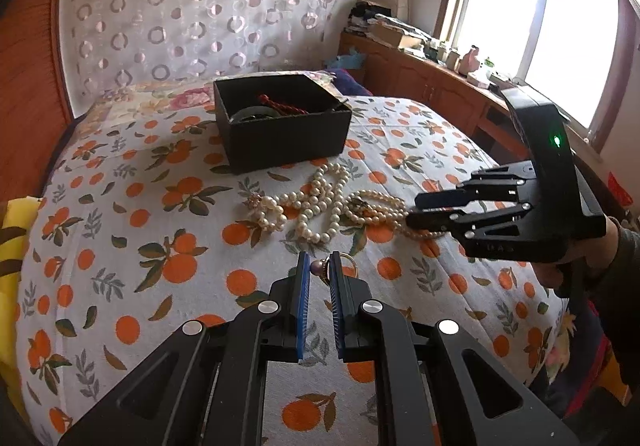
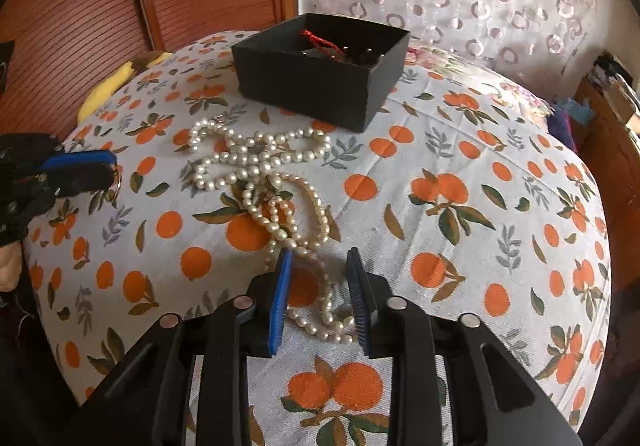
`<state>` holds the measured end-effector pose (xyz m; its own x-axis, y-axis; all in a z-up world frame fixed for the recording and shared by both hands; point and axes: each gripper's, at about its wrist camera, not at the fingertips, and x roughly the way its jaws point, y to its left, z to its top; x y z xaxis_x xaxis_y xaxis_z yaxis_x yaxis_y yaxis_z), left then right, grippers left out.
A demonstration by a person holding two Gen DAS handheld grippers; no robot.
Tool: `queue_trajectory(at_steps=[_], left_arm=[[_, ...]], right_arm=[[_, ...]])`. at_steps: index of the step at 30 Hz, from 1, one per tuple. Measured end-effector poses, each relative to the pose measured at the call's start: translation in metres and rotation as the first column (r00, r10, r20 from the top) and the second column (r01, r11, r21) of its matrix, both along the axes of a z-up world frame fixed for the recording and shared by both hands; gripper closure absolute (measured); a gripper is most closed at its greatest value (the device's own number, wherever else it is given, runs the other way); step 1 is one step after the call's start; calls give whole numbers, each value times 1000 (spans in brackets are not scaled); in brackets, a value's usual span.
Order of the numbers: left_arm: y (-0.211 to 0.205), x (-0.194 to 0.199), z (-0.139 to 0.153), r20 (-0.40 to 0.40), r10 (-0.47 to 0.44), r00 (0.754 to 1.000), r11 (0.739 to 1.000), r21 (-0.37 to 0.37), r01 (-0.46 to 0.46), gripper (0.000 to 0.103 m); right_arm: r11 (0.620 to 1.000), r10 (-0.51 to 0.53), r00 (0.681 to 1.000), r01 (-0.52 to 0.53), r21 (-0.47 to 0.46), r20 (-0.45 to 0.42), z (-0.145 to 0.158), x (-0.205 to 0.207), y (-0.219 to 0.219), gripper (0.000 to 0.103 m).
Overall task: Organize jewelry
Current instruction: 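Grasp the small gold ring with the left tool while the right tool grasps a pearl necklace, then drop the gold ring into the black box with the left tool while the right tool lifts the pearl necklace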
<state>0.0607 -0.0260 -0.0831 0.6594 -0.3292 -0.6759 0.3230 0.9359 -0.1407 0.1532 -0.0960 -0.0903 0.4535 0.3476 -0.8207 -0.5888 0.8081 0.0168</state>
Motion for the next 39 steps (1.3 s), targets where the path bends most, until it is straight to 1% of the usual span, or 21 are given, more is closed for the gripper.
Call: queue_trajectory(at_steps=[1, 2, 3, 6, 8, 12, 18, 23, 28, 34, 39], left_arm=[[1, 0, 1, 2, 5, 1000, 1000, -4, -5, 94], [2, 1, 2, 4, 9, 1000, 1000, -9, -9, 94], [4, 0, 4, 8, 11, 1000, 1000, -12, -11, 94], [7, -1, 9, 19, 16, 1000, 1000, -22, -15, 94], [10, -2, 14, 28, 17, 999, 1000, -25, -16, 94], [13, -1, 21, 44, 20, 999, 999, -30, -19, 94], [14, -1, 31, 64, 25, 998, 999, -41, -23, 94], [14, 0, 35, 73, 24, 997, 999, -46, -21, 94], [14, 7, 42, 83, 30, 996, 999, -45, -26, 94], [16, 15, 50, 97, 36, 995, 998, -48, -32, 94], [16, 23, 56, 105, 35, 994, 998, -56, -30, 94]], right_arm=[[1000, 8, 1000, -8, 5, -14, 0, 0, -1, 94], [1000, 12, 1000, -12, 1, -21, 1, 0, -1, 97], [1000, 15, 1000, -15, -4, -22, 2, -1, -1, 97], [1000, -1, 1000, 1, 7, 11, 13, -5, -6, 97], [999, -21, 999, 19, 32, 47, 29, -7, -12, 97], [997, -41, 990, 31, 74, 136, 71, -14, -21, 97], [995, -53, 961, 28, 95, 272, 129, -20, -24, 97], [992, -72, 939, 33, 122, 335, 164, -18, -28, 97], [990, -95, 916, 46, 134, 389, 192, -14, -31, 97], [988, -95, 897, 32, 151, 431, 220, -11, -31, 97], [991, -84, 884, 24, 135, 460, 232, -10, -26, 97]])
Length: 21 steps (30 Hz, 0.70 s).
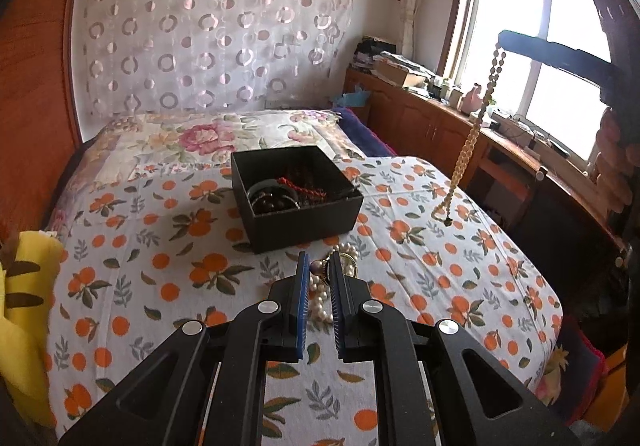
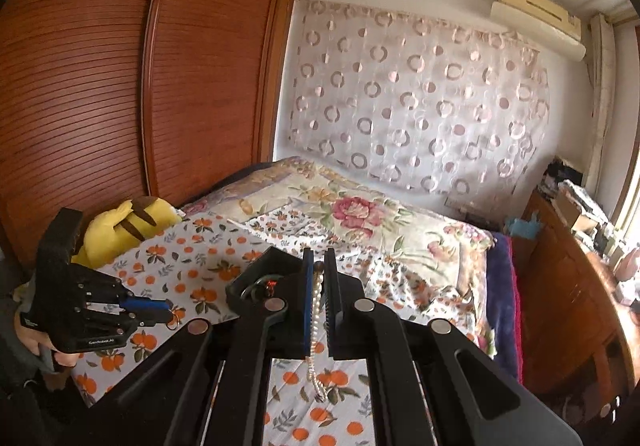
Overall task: Organize jewelry
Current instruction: 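Drop the gold ring into the black box with the left tool while the right tool lifts the pearl necklace, then lower the pearl necklace into the black box and open the right tool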
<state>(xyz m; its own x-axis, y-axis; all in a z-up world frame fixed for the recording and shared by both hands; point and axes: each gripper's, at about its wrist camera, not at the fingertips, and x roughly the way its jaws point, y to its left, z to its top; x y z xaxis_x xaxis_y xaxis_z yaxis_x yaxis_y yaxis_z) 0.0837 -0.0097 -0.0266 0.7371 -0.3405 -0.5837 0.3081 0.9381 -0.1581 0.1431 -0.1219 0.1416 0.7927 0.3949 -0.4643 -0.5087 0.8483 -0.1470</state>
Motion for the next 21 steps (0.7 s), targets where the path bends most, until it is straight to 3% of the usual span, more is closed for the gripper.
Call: queue_trajectory(at_steps=[14, 21], left_arm=[[-12, 84, 7, -9, -6, 1000, 998, 68, 7, 94], [-19, 127, -9, -55, -8, 998, 995, 101, 14, 94]], right_arm=[[1000, 27, 998, -27, 14, 60, 29, 63, 30, 97], [999, 45, 998, -46, 27, 35, 18, 97, 44, 97]])
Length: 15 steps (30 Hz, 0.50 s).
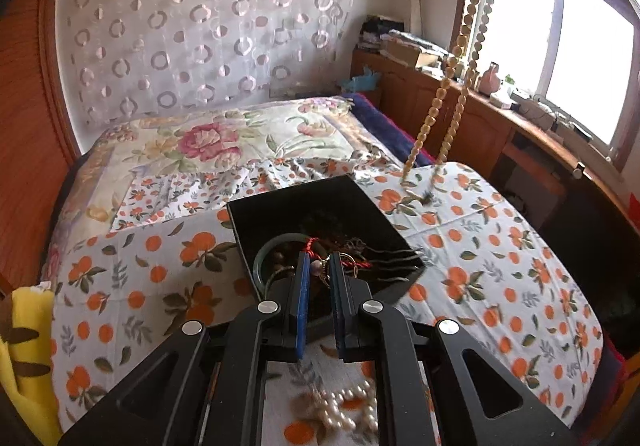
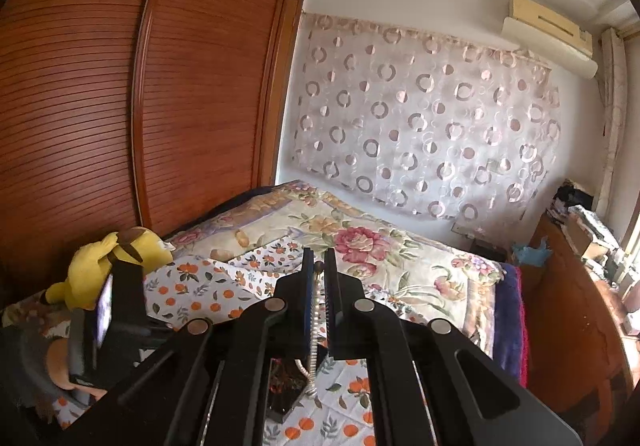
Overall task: Organize jewelry
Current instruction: 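Lower the pearl necklace into the black box and open the right tool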
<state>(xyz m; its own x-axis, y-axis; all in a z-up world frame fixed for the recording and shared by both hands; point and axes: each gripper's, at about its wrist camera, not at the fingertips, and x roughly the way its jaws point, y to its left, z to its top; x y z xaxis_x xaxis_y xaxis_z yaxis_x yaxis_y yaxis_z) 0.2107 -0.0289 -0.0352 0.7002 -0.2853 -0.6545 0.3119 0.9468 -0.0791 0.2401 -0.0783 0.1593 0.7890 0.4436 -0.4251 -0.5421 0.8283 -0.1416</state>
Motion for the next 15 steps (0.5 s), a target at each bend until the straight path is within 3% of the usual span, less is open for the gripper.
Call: queue_trajectory(at_steps=[5, 7, 10, 15], left_arm=[[-3, 17, -10, -22, 4, 1000, 1000, 25, -3, 92], [-1, 21, -11, -27, 8, 1000, 1000, 20, -7, 87], [5, 21, -8, -10, 21, 1000, 1000, 12, -21, 70], [24, 13, 1, 16, 60, 998, 998, 6, -60, 65]], right_arm=[[1000, 15, 1000, -15, -2, -27, -16, 20, 11, 97], [1000, 23, 999, -23, -3, -41, -23, 26, 16, 97], [999, 40, 997, -40, -1, -60, -34, 34, 24, 97], [999, 50, 996, -52, -15, -71, -47, 41, 35, 97]])
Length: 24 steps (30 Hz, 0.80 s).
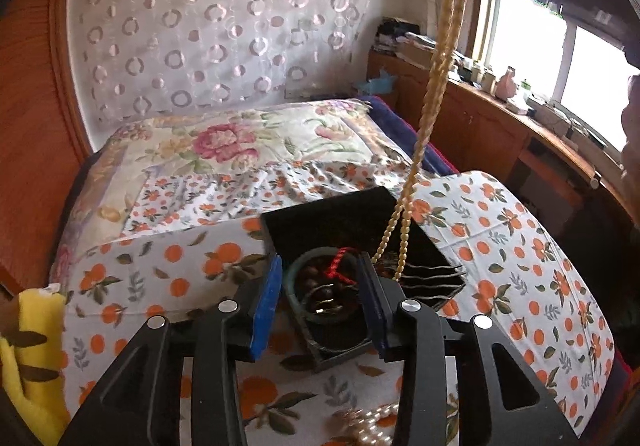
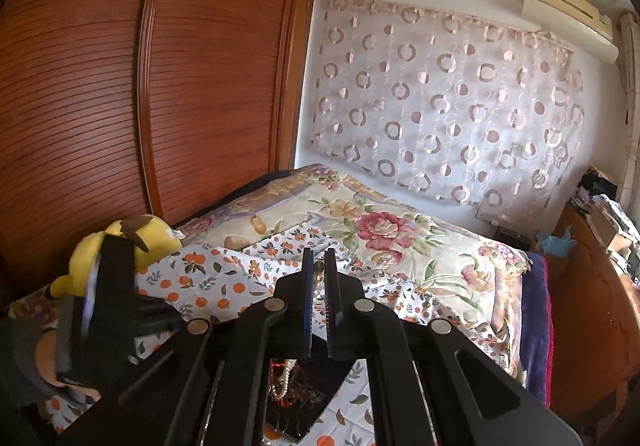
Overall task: Organize jewelry
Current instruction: 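Lower the pearl necklace into the black box and open the right tool, then grasp the last pearl necklace on the bed with the left tool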
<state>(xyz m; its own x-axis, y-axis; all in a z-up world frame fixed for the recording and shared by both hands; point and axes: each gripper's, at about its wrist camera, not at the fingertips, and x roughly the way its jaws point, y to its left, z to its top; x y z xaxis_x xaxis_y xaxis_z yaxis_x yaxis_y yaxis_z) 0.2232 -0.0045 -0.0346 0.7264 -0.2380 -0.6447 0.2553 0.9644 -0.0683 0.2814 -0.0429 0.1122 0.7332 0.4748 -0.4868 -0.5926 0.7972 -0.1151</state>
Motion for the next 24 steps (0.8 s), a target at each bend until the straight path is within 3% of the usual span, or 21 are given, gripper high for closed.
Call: queue_trajectory(at_steps=[11, 13, 14, 15, 24], left_arm=[[27, -40, -10, -25, 15, 1000, 1000, -21, -16, 59], [25, -48, -16, -40, 4, 999, 1000, -25, -5, 59], [23, -51, -19, -45, -3, 999, 1000, -26, 2, 59], [22, -53, -21, -50, -7, 999, 1000, -25, 5, 59], [1, -76, -51, -124, -53, 991, 998, -46, 48, 59]], right_arm=[[1000, -19, 988, 17, -16, -150, -61, 14, 2, 96], [1000, -18, 988, 16, -14, -154, -64, 11, -2, 91], [1000, -21, 988, 20, -9, -155, -66, 9, -4, 76], [1000, -21, 988, 21, -4, -155, -68, 6, -7, 69], [1000, -20, 979, 23, 15, -203, -101, -43, -33, 69]])
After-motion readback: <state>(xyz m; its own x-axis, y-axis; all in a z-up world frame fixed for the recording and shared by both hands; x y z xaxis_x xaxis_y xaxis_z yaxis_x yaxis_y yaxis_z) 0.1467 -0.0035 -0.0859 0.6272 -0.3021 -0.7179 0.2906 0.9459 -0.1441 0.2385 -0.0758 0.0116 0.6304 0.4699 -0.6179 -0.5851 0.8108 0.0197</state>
